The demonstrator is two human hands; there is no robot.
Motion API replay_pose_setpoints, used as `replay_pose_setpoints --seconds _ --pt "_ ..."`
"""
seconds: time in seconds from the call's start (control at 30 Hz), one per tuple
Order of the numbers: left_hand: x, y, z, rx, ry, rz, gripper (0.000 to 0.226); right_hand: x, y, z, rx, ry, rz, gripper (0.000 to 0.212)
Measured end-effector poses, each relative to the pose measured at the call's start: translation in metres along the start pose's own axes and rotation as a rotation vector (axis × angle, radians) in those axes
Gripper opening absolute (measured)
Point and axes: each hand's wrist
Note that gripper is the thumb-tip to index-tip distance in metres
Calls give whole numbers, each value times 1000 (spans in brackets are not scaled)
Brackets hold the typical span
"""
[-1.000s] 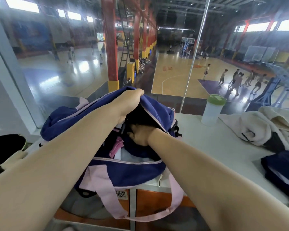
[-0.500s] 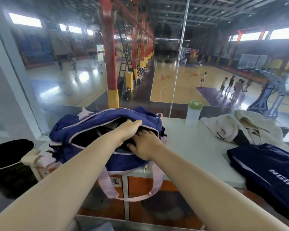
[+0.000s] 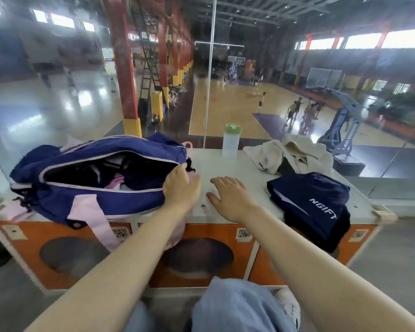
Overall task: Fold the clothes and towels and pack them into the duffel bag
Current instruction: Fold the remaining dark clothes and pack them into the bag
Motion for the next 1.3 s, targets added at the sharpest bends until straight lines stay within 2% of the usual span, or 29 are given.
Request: replay_pose_setpoints --seconds 0.07,0.2,0.4,0.57,0.8,0.97,1.07,1.13,1.3 --pt "9 -22 -15 14 -105 -7 48 11 3 -26 9 -53 5 53" --pt "31 -65 -49 189 -197 143 54 29 12 -81 59 -201 -26 53" --pt "49 -117 -87 356 -89 458 57 44 26 -156 69 -511 -93 62" --pt "47 -135 -91 352 -17 612 63 52 16 -189 61 -610 -53 85" --pt "44 -140 -88 316 -19 686 64 48 16 -201 172 -564 -144 61" --pt "47 -144 -89 302 -49 674 63 45 11 -198 458 -447 -166 30" --pt "51 -146 -89 280 -59 653 60 44 8 -196 520 -420 -196 17" --pt "52 -147 -88 280 -61 659 59 39 15 -201 432 -481 -208 20" --pt "54 -145 -89 289 -78 663 59 33 43 -236 -84 -641 -181 27"
Point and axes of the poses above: each hand's wrist, its own x-axis away from the middle knuckle, its own y-axis out of the back of the hand, z = x × y, and after that the axes turned 6 degrees about -y, right-handed
